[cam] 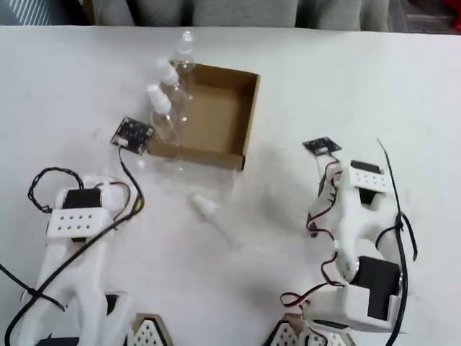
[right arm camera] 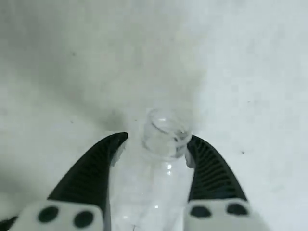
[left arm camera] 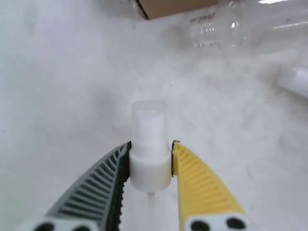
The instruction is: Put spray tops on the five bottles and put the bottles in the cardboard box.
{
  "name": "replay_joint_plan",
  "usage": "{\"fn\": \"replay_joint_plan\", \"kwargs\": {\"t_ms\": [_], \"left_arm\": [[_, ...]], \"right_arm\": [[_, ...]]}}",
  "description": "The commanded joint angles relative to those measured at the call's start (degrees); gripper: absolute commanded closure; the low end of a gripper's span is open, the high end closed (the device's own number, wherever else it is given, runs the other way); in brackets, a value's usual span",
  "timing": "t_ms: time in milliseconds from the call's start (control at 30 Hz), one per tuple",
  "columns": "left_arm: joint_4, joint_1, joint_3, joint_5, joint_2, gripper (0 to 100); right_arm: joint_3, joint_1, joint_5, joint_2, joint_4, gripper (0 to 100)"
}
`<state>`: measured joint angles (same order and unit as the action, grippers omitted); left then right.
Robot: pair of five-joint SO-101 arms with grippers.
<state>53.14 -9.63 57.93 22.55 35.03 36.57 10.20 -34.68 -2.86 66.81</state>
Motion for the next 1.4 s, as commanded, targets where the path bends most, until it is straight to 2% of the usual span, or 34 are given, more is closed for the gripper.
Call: {"fn": "replay_joint_plan", "kwargs": {"t_ms": [0,133,300,600,667,833,900,1100,1367], "left_arm": [[-1.1,-0.2,-0.2,-0.4,1.6,98],[-2.8,-0.2,1.0,-0.3,1.7,98],[-2.9,-0.2,1.2,-0.3,1.6,98],[-2.9,-0.2,1.2,-0.4,1.6,98],[-2.9,-0.2,1.2,-0.4,1.6,98],[-2.8,-0.2,1.2,-0.4,1.6,98],[-2.8,-0.2,1.2,-0.4,1.6,98],[-2.7,-0.2,1.2,-0.4,1.6,98],[-2.8,-0.2,1.2,-0.3,1.6,98]], "right_arm": [[-12.0,4.3,1.4,-0.9,6.4,98.2],[-23.5,11.2,1.7,-0.6,11.0,98.2],[-24.9,17.5,1.6,0.1,11.4,98.1],[-20.4,26.3,-0.1,8.7,-0.5,97.9],[-20.5,27.2,-2.2,12.2,-2.0,94.9],[-20.7,27.6,-3.4,20.4,-6.5,76.2],[-20.7,27.3,-3.4,22.4,-8.3,72.4],[-23.4,27.6,-2.6,21.8,-4.0,71.8],[-22.9,31.6,5.6,15.7,0.9,71.8]]}}
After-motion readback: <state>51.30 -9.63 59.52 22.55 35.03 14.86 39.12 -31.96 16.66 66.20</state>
